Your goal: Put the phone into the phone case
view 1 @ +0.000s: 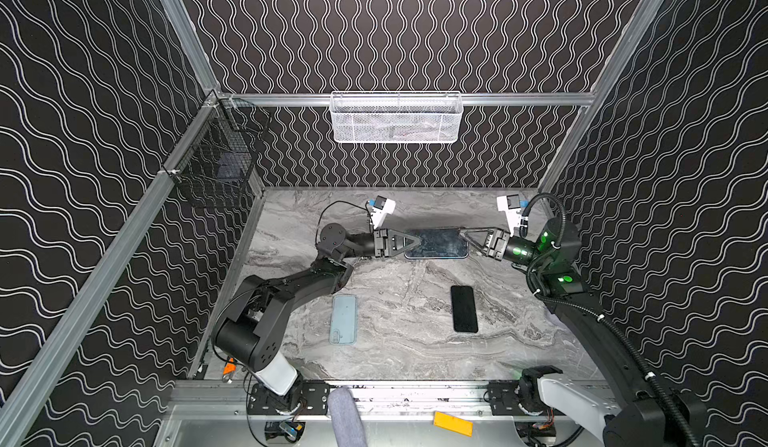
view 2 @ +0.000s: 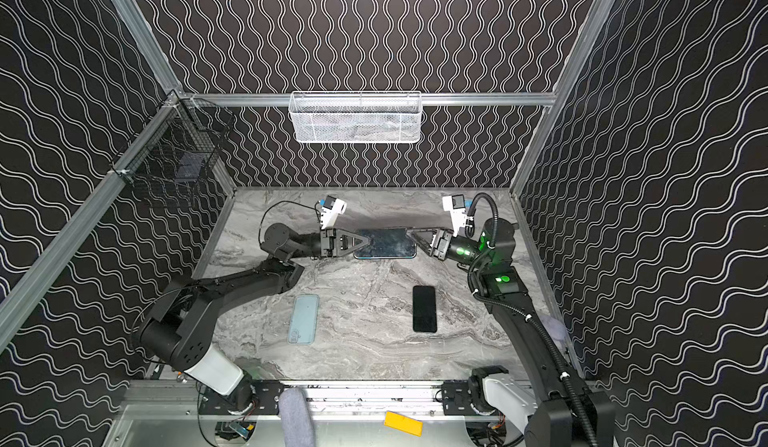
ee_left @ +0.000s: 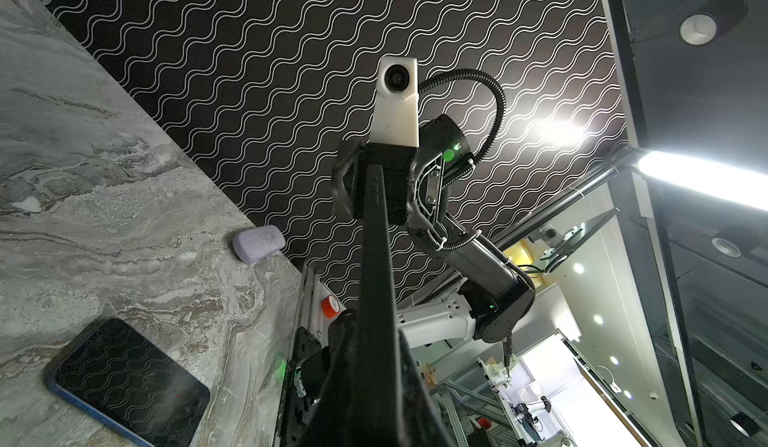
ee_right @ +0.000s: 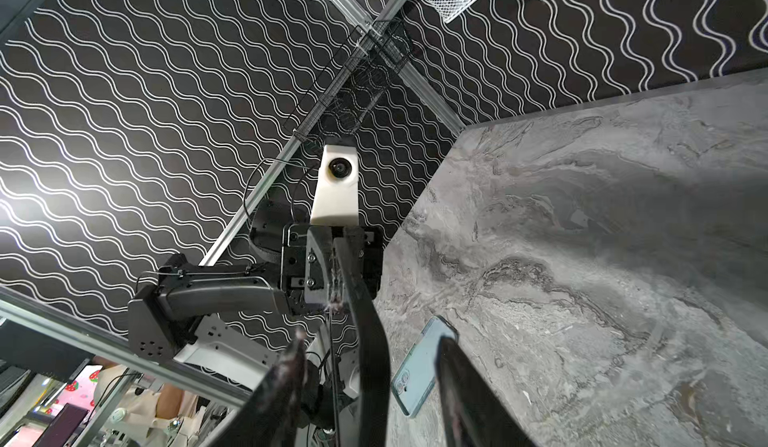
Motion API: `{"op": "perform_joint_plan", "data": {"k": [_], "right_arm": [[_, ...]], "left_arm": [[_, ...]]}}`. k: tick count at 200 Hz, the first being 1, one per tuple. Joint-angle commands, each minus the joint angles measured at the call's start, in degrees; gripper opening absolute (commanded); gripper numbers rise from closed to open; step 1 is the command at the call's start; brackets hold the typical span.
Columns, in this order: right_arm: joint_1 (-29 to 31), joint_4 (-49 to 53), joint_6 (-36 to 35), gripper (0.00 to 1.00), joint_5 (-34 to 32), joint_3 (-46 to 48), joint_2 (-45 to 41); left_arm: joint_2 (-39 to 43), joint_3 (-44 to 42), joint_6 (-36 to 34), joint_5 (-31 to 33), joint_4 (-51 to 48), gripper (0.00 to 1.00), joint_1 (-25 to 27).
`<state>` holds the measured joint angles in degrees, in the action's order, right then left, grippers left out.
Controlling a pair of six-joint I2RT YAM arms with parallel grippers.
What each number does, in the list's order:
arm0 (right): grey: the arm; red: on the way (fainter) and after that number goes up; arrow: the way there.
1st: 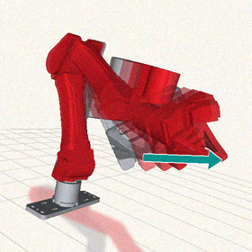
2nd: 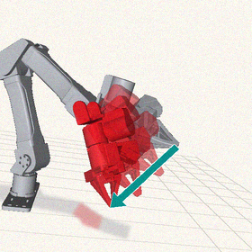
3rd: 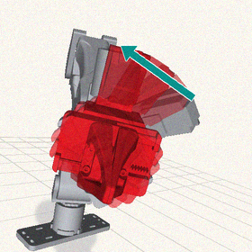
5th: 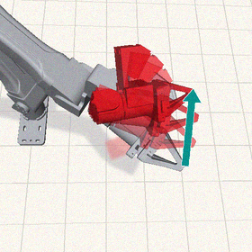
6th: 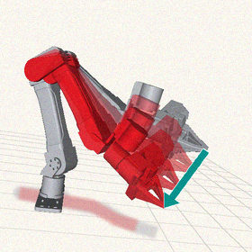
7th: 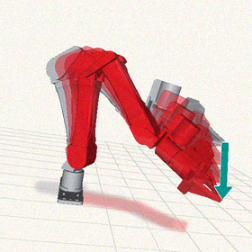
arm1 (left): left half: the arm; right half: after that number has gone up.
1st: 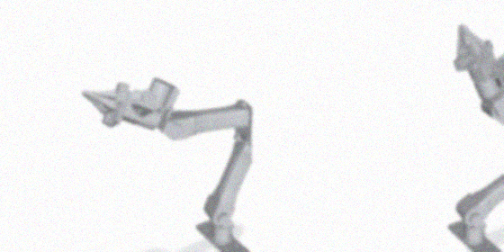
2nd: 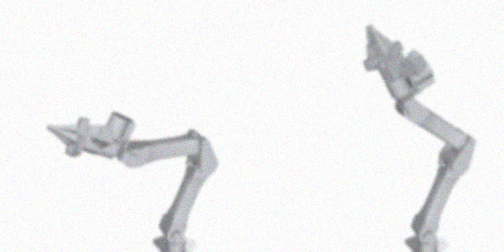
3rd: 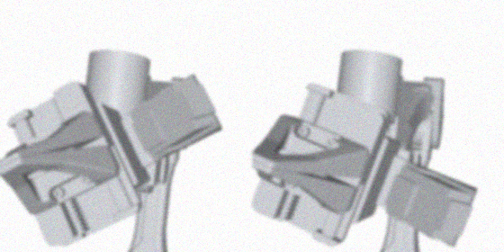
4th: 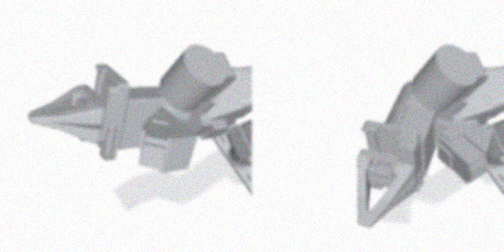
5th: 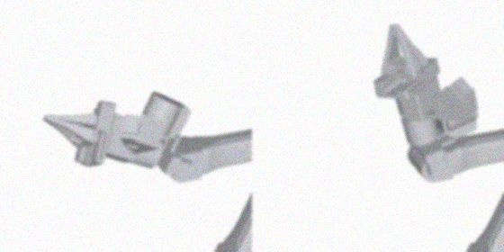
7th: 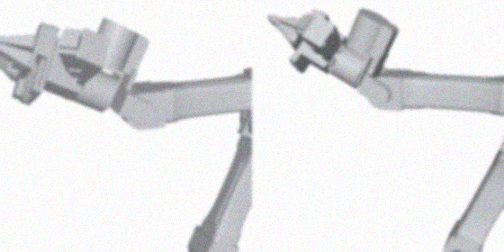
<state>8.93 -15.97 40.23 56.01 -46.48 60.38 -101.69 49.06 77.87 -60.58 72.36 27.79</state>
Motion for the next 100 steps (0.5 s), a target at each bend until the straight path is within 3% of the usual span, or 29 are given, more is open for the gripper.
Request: {"op": "perform_joint_plan", "data": {"k": [1,29,57,100], "right_arm": [[0.1,-3.5,1.0,0.33,1.0,0.2,-0.2],[0.2,-3.8,1.1,0.12,1.0,0.0,0.3],[0.2,-3.1,0.6,0.0,0.0,-0.4,0.6],[0.3,-2.4,0.0,0.0,-1.0,-1.0,0.7]], "left_arm": [[-0.3,0.7,0.0,1.1,2.9,0.0,-0.1],[-0.2,0.5,-0.2,1.1,2.6,0.0,0.0],[0.0,-0.1,-0.5,1.0,2.4,0.0,0.0],[0.6,-0.1,-1.6,0.8,0.9,0.0,-0.1]]}}
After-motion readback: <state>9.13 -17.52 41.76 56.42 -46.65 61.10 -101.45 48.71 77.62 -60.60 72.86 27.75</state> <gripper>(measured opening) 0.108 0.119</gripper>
